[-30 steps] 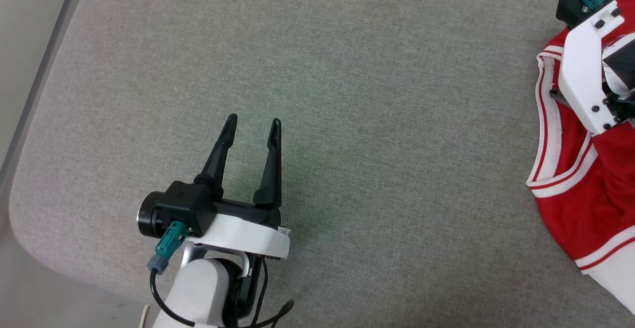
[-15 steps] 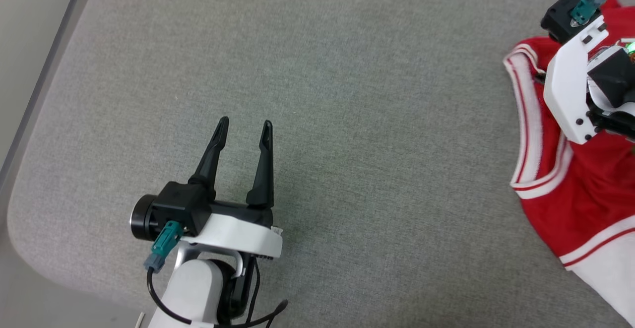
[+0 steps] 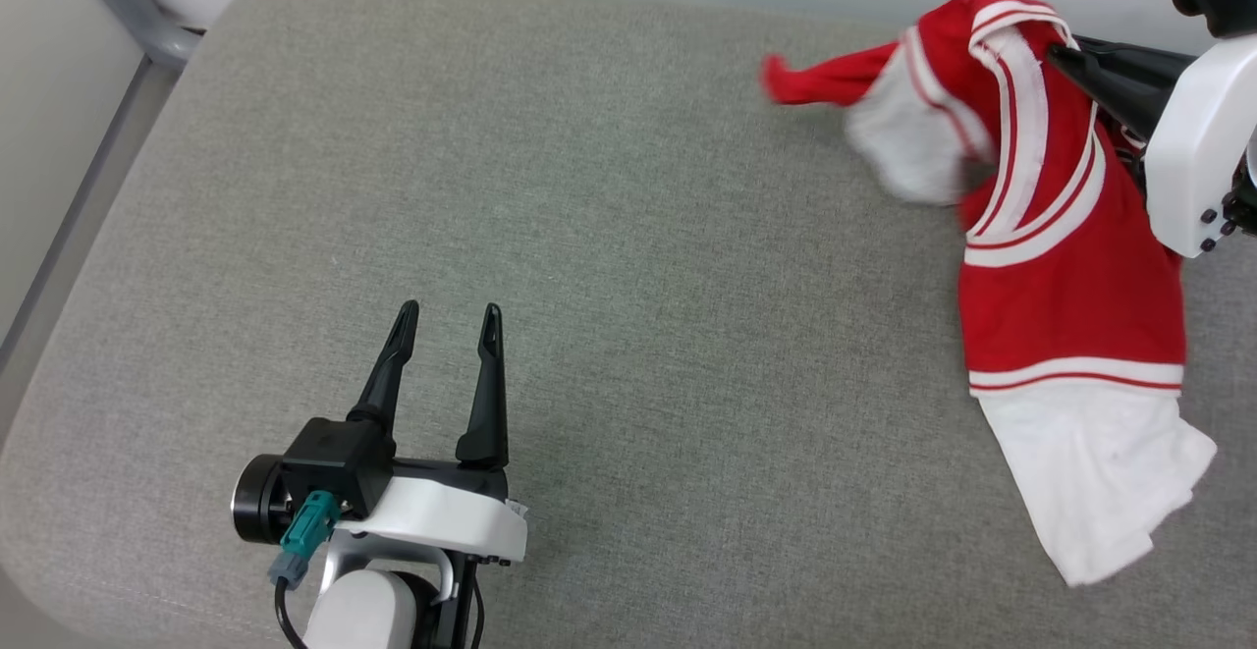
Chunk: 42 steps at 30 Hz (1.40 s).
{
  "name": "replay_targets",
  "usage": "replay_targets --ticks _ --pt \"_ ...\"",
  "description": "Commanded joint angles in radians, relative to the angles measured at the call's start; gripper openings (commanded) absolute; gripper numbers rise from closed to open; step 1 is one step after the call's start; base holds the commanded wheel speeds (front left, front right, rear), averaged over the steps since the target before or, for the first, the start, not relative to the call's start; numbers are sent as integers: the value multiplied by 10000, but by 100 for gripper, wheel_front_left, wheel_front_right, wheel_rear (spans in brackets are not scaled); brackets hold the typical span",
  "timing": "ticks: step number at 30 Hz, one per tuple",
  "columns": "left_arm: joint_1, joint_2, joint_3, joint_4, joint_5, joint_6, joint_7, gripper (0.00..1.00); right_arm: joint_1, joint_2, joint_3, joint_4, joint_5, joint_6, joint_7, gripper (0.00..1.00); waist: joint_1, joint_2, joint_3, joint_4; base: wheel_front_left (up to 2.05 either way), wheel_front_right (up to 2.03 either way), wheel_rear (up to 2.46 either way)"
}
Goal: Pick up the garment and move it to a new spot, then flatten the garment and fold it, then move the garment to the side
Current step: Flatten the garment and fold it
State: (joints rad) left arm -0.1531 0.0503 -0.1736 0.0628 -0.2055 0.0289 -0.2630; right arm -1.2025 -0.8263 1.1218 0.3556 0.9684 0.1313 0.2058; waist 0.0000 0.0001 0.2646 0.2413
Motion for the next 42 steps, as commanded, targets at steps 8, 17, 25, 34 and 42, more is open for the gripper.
replay_targets --ticks 8,17,25,34,42 --pt "276 -2 33 -87 -63 64 -26 100 420 769 55 -637 -508 -10 -511 0 0 -1 -378 330 0 0 0" --pt "495 -2 127 -130 -159 160 -26 100 763 2537 984 -939 -805 -10 -897 0 0 -1 -447 810 0 0 0" --pt "591 -3 169 -101 -196 194 -26 100 2772 2841 1597 -1953 -1338 -9 897 0 0 -1 -476 950 0 0 0" --pt "480 -3 153 -47 -248 190 -26 100 4949 2184 1569 -2695 -1733 -9 2664 0 0 -1 -434 860 0 0 0" --pt "666 -3 300 63 -48 112 -26 100 4960 2446 1580 -1986 -1771 -9 570 100 0 -1 -755 540 0 0 0"
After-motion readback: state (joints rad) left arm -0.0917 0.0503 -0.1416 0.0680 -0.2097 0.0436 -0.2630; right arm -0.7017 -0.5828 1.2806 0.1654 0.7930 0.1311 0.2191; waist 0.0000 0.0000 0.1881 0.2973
